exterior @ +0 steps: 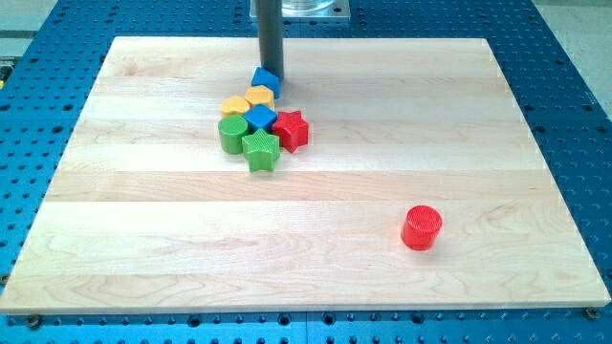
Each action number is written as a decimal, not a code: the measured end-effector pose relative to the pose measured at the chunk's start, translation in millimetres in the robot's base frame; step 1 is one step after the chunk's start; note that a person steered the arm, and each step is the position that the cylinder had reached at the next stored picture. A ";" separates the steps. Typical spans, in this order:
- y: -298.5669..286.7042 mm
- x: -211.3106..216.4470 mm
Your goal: Slide the blue triangle to the right side of the hexagon
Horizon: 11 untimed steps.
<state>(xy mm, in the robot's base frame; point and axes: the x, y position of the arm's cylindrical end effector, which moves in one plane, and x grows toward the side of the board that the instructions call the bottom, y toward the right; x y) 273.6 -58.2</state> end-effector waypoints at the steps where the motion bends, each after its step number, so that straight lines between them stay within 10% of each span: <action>1: -45.6 0.0; 8: 37.2 45.4; 10: 189.1 74.2; 11: 269.8 176.1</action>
